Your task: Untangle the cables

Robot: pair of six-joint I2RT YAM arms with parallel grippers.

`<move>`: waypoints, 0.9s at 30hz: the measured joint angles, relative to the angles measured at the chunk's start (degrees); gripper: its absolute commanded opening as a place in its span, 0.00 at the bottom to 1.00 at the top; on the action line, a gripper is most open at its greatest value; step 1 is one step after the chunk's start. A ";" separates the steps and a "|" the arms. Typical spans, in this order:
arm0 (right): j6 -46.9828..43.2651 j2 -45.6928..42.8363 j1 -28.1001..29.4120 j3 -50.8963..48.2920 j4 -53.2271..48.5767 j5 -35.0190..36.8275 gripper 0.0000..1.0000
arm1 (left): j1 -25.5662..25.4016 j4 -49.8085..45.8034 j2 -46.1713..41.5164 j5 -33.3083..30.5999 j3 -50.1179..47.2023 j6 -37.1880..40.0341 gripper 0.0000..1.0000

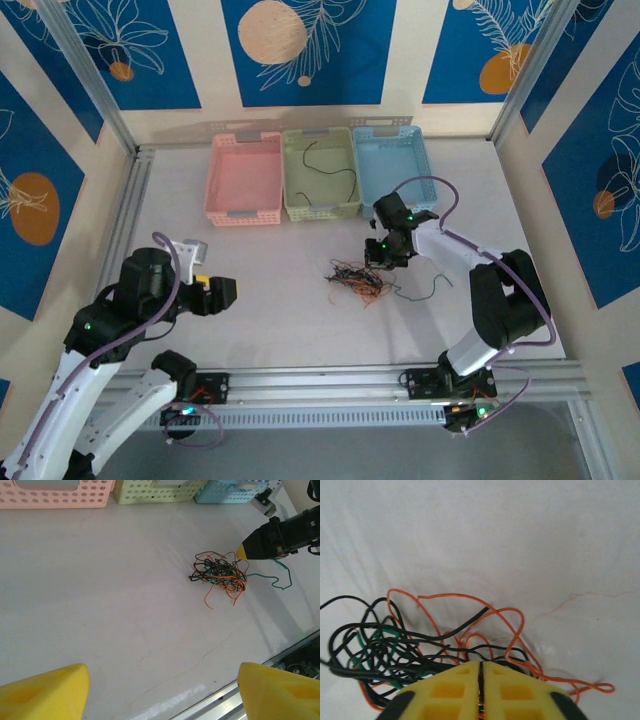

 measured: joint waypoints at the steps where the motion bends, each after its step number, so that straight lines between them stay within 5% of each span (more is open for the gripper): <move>1: -0.09 -0.09 0.22 0.15 0.00 0.00 0.01 | 0.00 0.00 0.00 0.00 0.00 0.00 0.78; 7: -0.63 -4.72 2.80 0.17 0.57 -1.05 0.00 | 0.00 0.07 0.22 0.42 0.02 -0.26 0.78; 15: 0.04 -14.12 6.67 -1.33 10.12 -12.35 0.00 | 0.00 5.95 1.07 5.44 -2.45 -3.82 0.76; 27: 15.04 0.22 9.55 4.15 21.09 -15.80 0.00 | -0.55 16.63 0.04 9.35 -14.21 -13.49 0.71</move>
